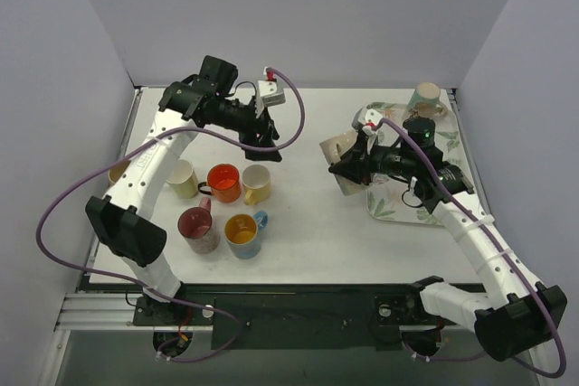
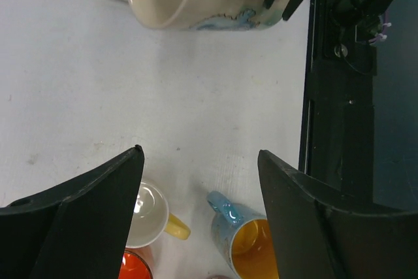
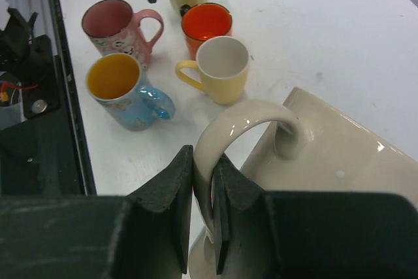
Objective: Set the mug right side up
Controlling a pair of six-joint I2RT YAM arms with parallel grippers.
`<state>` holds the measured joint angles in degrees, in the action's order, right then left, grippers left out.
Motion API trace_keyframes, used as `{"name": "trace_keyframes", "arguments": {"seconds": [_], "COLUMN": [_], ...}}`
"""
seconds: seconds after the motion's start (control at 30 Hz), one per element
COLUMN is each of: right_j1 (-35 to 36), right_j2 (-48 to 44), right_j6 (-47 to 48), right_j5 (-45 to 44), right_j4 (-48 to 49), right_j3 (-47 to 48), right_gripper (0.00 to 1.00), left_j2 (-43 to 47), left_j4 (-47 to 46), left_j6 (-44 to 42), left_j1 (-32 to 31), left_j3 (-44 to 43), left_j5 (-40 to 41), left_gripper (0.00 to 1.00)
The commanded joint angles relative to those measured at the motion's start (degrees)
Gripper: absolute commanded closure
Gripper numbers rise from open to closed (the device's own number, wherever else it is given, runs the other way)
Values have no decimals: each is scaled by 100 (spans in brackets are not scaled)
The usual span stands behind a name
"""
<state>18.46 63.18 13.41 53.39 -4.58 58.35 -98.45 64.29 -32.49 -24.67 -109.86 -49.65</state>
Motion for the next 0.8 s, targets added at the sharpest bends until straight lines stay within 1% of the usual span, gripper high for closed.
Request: {"name": "trace_keyframes", "arguments": {"seconds": [0.0,0.07,0.1,0.17,0.2,0.23,0.27,0.33,0.43,0.47,0.5,0.53,0.57,0.6,0.63,0.77], "right_j1": [272,342,377,439,465,474,492,527,580,606,624,641,650,659,659,694], "right_j2": [-306,-350,-359,-376,-385,-376,-394,-429,-473,-482,-491,-499,-517,-560,-570,-640], "right_j6": [311,294,250,259,259,267,267,285,303,346,390,451,469,513,514,496], "right_j5": [498,541,533,550,533,533,541,550,515,498,480,454,384,366,357,313], "right_j4": [414,405,579,572,563,563,555,555,528,476,475,241,221,203,212,317], "right_j3": [326,344,344,370,379,388,379,379,388,423,441,449,458,423,423,370], "right_gripper": [100,100,100,100,100,100,100,100,100,100,100,100,100,100,100,100], "left_j2": [275,169,134,2,-94,-199,-235,-358,-551,-596,-718,-754,-841,-886,-956,-1175], "left_j4": [-180,-145,-145,83,284,399,556,558,716,916,1032,1111,920,744,464,181], "left_j6": [41,23,-20,-397,-764,-933,-1230,-1452,-1900,-2336,-2558,-2700,-2640,-2257,-2114,-1850], "left_j1": [-91,-187,-249,-477,-669,-836,-873,-865,-724,-698,-680,-689,-750,-785,-846,-882], "left_j3": [-385,-544,-597,-711,-747,-808,-835,-905,-1177,-1230,-1370,-1406,-1476,-1468,-1468,-1538], "left_j5": [-712,-836,-827,-810,-801,-749,-748,-853,-792,-827,-958,-985,-977,-933,-776,-844], "left_gripper": [19,18,18,17,17,17,16,16,15,15,15,14,13,13,13,13]}}
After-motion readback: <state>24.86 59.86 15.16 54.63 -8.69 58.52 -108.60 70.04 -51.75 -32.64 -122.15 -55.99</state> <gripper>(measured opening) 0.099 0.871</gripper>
